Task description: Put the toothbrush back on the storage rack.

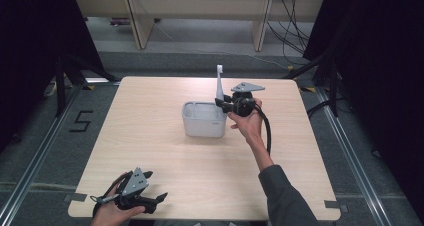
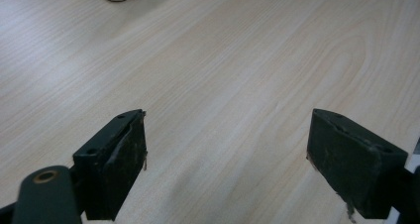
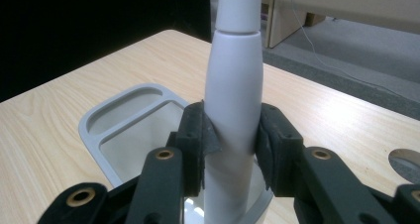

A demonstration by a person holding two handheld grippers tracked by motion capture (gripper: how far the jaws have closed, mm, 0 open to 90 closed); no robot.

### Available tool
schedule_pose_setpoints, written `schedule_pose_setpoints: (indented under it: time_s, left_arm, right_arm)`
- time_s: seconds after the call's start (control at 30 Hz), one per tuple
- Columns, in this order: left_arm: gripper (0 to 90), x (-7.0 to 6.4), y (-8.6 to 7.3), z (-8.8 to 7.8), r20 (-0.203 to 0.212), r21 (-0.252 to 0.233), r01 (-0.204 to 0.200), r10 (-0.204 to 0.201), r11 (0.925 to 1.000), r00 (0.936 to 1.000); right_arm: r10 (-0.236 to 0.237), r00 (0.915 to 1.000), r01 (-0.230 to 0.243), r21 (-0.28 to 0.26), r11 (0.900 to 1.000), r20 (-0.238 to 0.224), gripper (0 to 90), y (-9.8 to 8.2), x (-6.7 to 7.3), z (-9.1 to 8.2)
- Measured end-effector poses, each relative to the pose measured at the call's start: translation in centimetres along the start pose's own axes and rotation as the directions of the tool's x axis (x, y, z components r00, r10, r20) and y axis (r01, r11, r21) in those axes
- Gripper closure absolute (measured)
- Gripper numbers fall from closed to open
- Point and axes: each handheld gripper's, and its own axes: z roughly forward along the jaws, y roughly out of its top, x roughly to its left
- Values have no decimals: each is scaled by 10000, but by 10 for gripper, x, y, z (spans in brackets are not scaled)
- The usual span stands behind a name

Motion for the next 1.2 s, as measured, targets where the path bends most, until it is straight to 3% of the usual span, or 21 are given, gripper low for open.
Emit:
schedule_pose_setpoints:
  time_s: [0.03,0.1,0.13,0.27,0.37,0.47,0.57,0.7,0.8,0.83,0.93,1.07,1.13,1.17,1.2]
  left_arm:
    - [151,0,0,-1,-1,94,-18,18,10000,10000]
    - [151,0,0,-1,-4,99,-18,18,9999,10000]
    - [151,0,0,-1,0,98,-7,7,10000,10000]
    - [151,0,0,0,-5,-16,-17,17,10000,10000]
    - [151,0,0,-1,8,116,-19,19,9999,10000]
    - [151,0,0,-1,45,0,-47,47,10000,10000]
    - [151,1,1,-1,44,100,-60,59,9999,10000]
    - [151,0,0,-1,-9,92,-13,14,10000,10000]
    - [151,0,0,0,-6,3,-1,1,10000,10000]
    - [151,0,0,-1,-5,125,-25,26,9999,10000]
    - [151,0,0,0,1,0,-16,16,10000,10000]
    - [151,0,0,0,76,99,-92,91,9999,9999]
    - [151,-1,0,1,142,-68,117,-116,9999,9998]
    - [151,-1,0,1,140,-68,111,-110,9999,9998]
    - [151,-1,0,1,139,-72,109,-108,9999,9998]
  right_arm:
    - [-104,9999,104,-14,9999,1,665,0,-1,1]
    - [133,9998,-135,140,9998,123,665,-2,1,0]
    - [-124,9999,124,48,9999,90,666,-3,-2,1]
    - [12,10000,-13,199,9998,58,666,-5,-1,2]
    - [-209,9994,200,359,9992,264,666,-5,-1,2]
    - [21,9997,-28,297,9996,255,666,-7,0,4]
    - [-181,9994,168,428,9989,304,666,-7,-1,3]
    - [39,9996,-52,478,9988,274,666,-10,2,4]
    - [-138,9992,116,599,9981,370,666,-11,0,4]
    - [190,9993,-212,734,9971,312,666,-12,1,4]
    - [25,9993,-49,646,9979,371,667,-13,0,5]
    - [263,9995,-270,402,9988,188,665,-14,1,4]
    - [-78,9999,74,301,9995,152,637,-13,0,3]
    - [220,9995,-225,266,9994,206,608,-12,2,1]
    - [174,9995,-184,355,9992,281,593,-12,3,0]
